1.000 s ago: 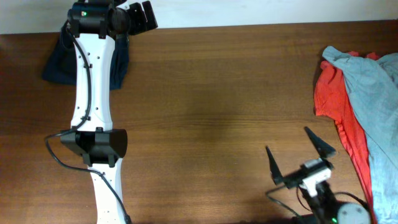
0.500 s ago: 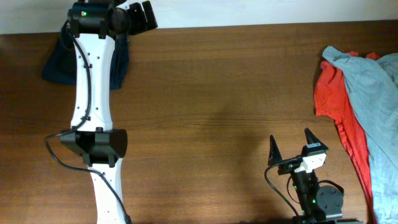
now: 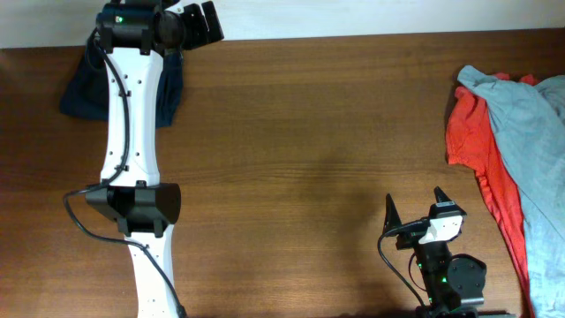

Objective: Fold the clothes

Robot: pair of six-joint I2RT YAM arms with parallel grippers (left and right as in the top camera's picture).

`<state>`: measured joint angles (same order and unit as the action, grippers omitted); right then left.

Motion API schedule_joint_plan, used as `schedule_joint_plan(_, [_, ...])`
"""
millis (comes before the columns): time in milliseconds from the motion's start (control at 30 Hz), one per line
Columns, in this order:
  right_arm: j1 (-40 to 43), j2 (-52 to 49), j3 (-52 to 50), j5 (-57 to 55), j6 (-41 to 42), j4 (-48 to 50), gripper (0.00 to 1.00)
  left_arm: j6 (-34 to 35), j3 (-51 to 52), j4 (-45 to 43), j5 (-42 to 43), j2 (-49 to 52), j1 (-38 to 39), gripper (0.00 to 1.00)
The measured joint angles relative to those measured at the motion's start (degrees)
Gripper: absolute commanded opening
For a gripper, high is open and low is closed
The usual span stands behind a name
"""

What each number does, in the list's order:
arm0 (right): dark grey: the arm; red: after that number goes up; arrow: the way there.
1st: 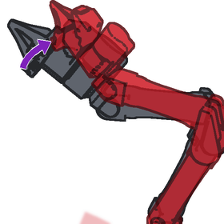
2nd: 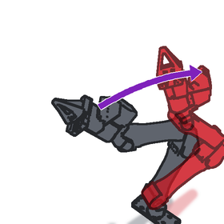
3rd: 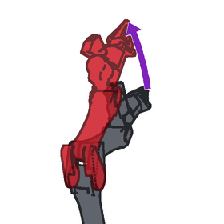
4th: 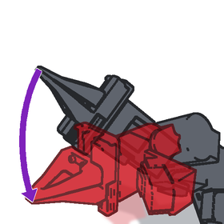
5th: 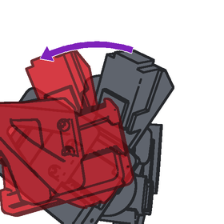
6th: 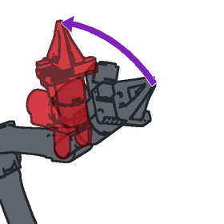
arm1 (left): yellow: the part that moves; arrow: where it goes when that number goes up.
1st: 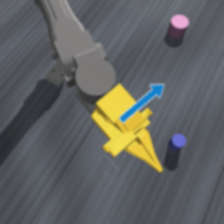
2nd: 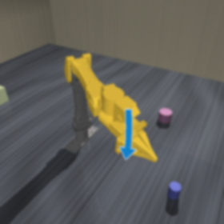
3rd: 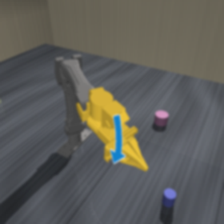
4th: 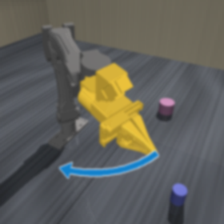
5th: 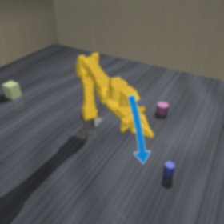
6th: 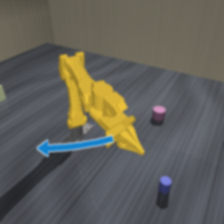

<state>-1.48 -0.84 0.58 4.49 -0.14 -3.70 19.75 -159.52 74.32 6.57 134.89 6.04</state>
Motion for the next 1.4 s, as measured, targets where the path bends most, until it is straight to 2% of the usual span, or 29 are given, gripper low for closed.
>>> schedule_joint_plan(767, [0.0,0.0,0.0,0.0,0.2,0.0,0.99,0.0,0.0,0.4,0.0,0.0,0.0,0.99])
schedule_joint_plan(1000, [0.0,0.0,0.0,0.0,0.1,0.0,0.99,0.0,0.4,7.9,0.0,-2.3,0.4,0.99])
schedule_joint_plan(1133, [0.0,0.0,0.0,0.0,0.1,0.0,0.99,0.0,1.1,8.6,0.0,-10.2,0.6,0.99])
schedule_joint_plan(1200, [0.0,0.0,0.0,0.0,0.2,0.0,0.99,0.0,3.8,8.5,0.0,-17.9,0.6,0.99])
schedule_joint_plan(1300, [0.0,0.0,0.0,0.0,0.2,0.0,0.99,0.0,11.1,7.9,0.0,-28.9,0.6,0.99])
schedule_joint_plan(1400, [0.0,0.0,0.0,0.0,0.1,0.0,0.99,0.0,24.0,8.3,0.0,-40.3,0.6,1.0])
